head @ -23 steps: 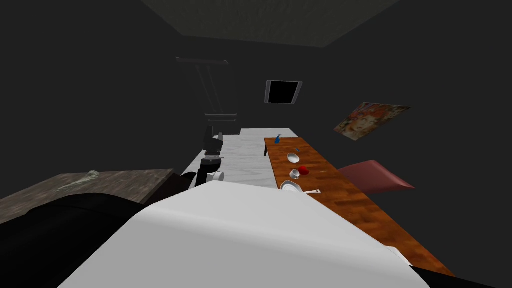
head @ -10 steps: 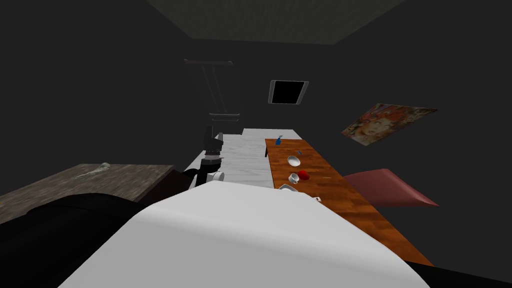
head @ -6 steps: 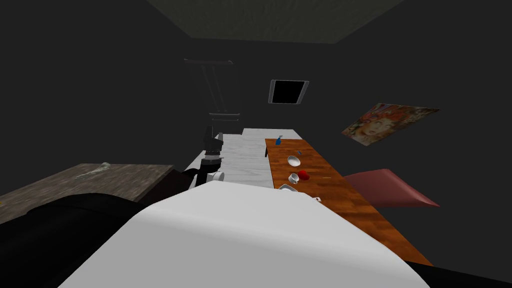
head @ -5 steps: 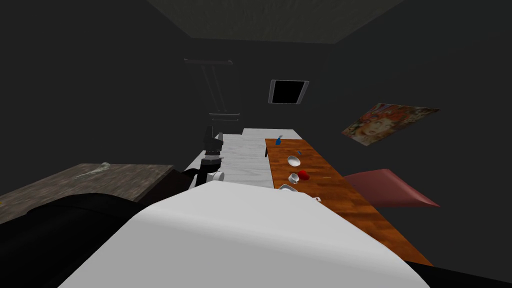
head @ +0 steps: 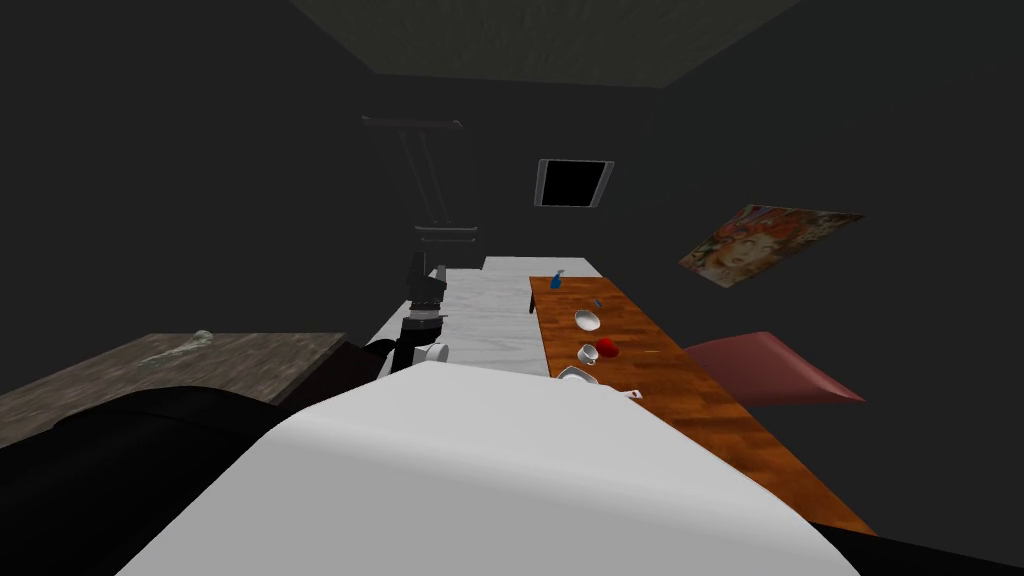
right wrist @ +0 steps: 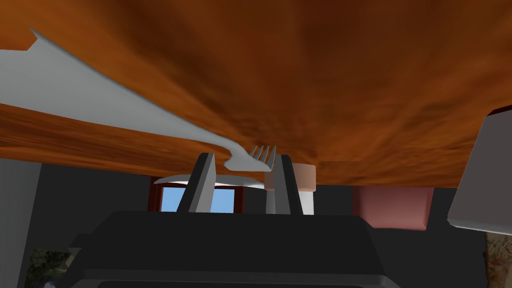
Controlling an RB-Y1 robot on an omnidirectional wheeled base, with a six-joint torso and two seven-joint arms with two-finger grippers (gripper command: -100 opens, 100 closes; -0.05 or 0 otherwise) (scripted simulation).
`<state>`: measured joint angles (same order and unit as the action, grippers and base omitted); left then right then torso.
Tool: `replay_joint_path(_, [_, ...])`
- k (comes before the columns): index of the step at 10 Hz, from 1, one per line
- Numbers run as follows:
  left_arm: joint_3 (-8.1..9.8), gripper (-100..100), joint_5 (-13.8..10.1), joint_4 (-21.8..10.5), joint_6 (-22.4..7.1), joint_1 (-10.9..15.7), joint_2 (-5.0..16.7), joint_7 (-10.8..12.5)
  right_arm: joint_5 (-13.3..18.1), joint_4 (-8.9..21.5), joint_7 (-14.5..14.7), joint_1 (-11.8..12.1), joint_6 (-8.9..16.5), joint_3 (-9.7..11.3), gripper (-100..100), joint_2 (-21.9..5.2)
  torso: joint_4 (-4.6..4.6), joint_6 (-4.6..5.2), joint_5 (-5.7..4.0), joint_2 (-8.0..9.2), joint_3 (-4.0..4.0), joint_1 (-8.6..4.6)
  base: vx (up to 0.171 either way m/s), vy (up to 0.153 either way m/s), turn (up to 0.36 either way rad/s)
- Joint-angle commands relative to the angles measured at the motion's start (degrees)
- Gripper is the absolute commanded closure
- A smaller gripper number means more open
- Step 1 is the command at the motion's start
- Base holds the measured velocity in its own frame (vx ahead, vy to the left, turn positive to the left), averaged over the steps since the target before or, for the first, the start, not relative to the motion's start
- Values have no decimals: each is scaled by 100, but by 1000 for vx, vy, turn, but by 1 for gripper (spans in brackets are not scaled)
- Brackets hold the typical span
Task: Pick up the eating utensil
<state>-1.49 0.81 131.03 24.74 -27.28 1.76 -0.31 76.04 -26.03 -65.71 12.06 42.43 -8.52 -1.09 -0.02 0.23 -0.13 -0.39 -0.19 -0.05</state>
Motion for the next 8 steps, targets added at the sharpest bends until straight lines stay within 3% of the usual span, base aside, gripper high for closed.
replay_joint_path(1, [0, 0, 0, 0, 0, 0, 0, 0, -94, 43, 286, -168, -98, -121, 100, -114, 0, 0, 0, 0, 0, 0, -27, 97, -118])
replay_joint_path(2, [0, 0, 0, 0, 0, 0, 0, 0, -158, 52, 490, -266, -160, -202, 100, -189, 0, 0, 2, 2, 1, 9, -36, 110, -114])
replay_joint_path(5, [0, 0, 0, 0, 0, 0, 0, 0, -222, 62, 682, -365, -222, -284, 100, -265, 1, 0, 2, 0, 0, -4, -22, 54, -45])
replay_joint_path(8, [0, 0, 0, 0, 0, 0, 0, 0, -413, 89, 1258, -662, -408, -528, 100, -491, 0, 2, 3, 2, 1, 3, -31, 73, -99])
